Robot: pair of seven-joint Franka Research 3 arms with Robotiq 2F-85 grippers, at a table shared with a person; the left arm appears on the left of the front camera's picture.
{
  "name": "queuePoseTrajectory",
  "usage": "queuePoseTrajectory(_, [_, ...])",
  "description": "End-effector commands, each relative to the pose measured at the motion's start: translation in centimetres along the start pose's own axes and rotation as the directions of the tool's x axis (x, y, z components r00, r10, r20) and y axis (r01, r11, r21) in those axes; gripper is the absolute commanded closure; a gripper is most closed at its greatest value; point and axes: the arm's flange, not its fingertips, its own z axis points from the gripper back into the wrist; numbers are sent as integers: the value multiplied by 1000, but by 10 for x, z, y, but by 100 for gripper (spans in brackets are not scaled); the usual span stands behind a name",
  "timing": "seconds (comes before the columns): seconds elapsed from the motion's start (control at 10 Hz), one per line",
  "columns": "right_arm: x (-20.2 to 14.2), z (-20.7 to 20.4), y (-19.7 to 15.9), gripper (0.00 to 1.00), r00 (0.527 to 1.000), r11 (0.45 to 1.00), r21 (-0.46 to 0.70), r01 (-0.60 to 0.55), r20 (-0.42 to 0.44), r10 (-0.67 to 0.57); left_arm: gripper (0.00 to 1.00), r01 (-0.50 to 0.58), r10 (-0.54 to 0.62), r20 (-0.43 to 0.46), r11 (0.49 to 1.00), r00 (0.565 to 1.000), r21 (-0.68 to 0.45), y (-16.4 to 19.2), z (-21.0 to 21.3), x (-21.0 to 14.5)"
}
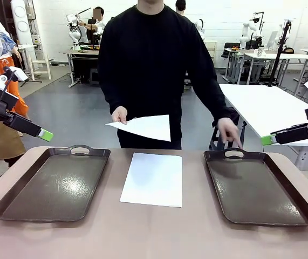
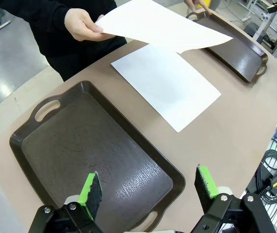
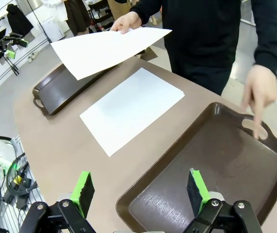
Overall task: Sort the A4 documents.
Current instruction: Receive the A4 Paper.
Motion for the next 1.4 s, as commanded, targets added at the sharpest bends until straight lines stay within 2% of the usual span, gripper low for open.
queuePoseTrajectory(0.0, [0,-4,-4,0,1000,1000,11,-16,11,16,0,7,-7,5,1000,1000,-11,2,-1,-1])
queuePoseTrajectory(1.2, [-1,0,0,0,1000,1000,1,0,0,0,0,7,-7,5,1000,1000,-11,2,-1,-1])
queuePoseTrajectory(1.3, [0,-11,-11,0,999,997,62,47,-9,-47,0,7,-7,5,1000,1000,-11,2,-1,-1])
